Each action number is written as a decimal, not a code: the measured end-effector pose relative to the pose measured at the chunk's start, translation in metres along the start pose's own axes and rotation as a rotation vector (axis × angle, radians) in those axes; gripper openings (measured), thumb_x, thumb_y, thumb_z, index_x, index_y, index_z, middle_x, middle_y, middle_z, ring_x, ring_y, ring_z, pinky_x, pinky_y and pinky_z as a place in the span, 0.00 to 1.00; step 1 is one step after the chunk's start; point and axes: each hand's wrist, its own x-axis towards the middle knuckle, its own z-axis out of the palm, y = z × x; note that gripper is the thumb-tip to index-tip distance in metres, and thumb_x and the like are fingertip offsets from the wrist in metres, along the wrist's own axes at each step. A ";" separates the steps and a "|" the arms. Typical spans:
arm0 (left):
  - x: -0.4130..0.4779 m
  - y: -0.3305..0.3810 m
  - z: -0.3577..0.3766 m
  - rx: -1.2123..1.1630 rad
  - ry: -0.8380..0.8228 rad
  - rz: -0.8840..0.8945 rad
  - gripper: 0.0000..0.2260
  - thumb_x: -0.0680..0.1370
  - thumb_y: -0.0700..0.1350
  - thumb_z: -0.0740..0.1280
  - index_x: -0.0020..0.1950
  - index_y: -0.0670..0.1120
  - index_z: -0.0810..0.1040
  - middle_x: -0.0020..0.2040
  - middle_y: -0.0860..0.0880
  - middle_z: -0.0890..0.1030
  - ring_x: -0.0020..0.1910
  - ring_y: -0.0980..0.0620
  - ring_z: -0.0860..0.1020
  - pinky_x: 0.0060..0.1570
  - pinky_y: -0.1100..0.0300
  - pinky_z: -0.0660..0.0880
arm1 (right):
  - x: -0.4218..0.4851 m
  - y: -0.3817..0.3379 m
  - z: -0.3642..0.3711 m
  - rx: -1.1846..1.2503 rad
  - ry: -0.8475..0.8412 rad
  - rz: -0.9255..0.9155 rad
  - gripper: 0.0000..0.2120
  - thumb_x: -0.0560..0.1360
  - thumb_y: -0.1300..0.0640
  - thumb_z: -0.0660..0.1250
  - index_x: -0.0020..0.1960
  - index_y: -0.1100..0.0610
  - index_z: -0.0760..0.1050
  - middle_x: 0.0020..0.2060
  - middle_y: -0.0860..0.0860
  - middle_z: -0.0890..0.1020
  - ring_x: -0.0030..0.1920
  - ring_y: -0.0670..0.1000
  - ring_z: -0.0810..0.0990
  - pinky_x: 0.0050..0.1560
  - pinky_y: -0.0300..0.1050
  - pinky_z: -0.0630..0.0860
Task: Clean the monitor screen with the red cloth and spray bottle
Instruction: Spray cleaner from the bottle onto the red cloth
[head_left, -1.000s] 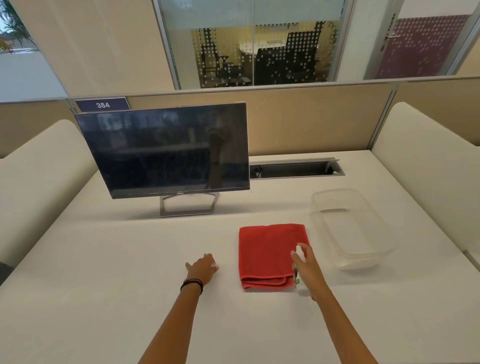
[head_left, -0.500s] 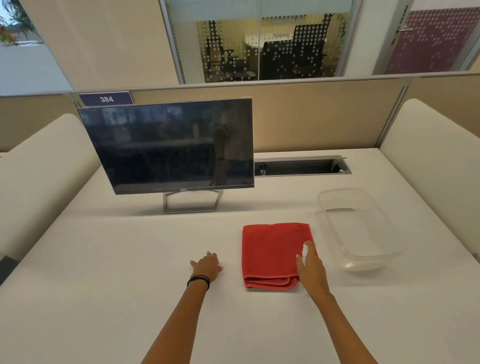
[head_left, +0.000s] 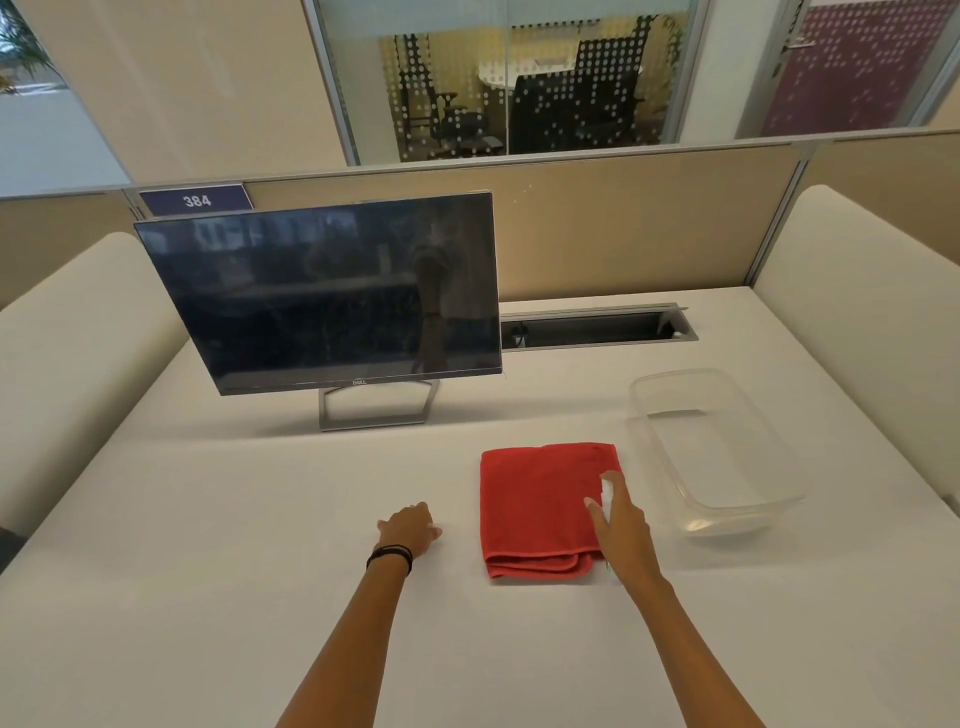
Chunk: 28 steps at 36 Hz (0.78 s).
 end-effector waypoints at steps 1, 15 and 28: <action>0.000 0.000 0.000 0.003 0.001 0.001 0.16 0.80 0.47 0.58 0.64 0.40 0.68 0.63 0.42 0.75 0.63 0.43 0.73 0.67 0.47 0.65 | 0.000 0.001 0.000 -0.005 0.012 -0.001 0.17 0.79 0.54 0.59 0.65 0.56 0.62 0.54 0.58 0.80 0.49 0.58 0.80 0.49 0.48 0.76; -0.001 0.001 -0.001 0.001 -0.011 0.002 0.16 0.80 0.48 0.58 0.63 0.39 0.68 0.62 0.41 0.75 0.62 0.43 0.73 0.65 0.49 0.68 | 0.005 0.001 0.000 -0.023 0.012 -0.004 0.17 0.79 0.52 0.60 0.64 0.57 0.61 0.47 0.59 0.81 0.47 0.59 0.81 0.48 0.50 0.78; -0.003 0.000 0.000 -0.034 -0.001 0.002 0.17 0.80 0.48 0.58 0.64 0.39 0.68 0.63 0.41 0.74 0.62 0.42 0.73 0.64 0.50 0.69 | 0.006 0.008 0.001 0.187 -0.081 0.261 0.17 0.79 0.49 0.57 0.66 0.54 0.62 0.48 0.58 0.79 0.47 0.58 0.78 0.55 0.54 0.73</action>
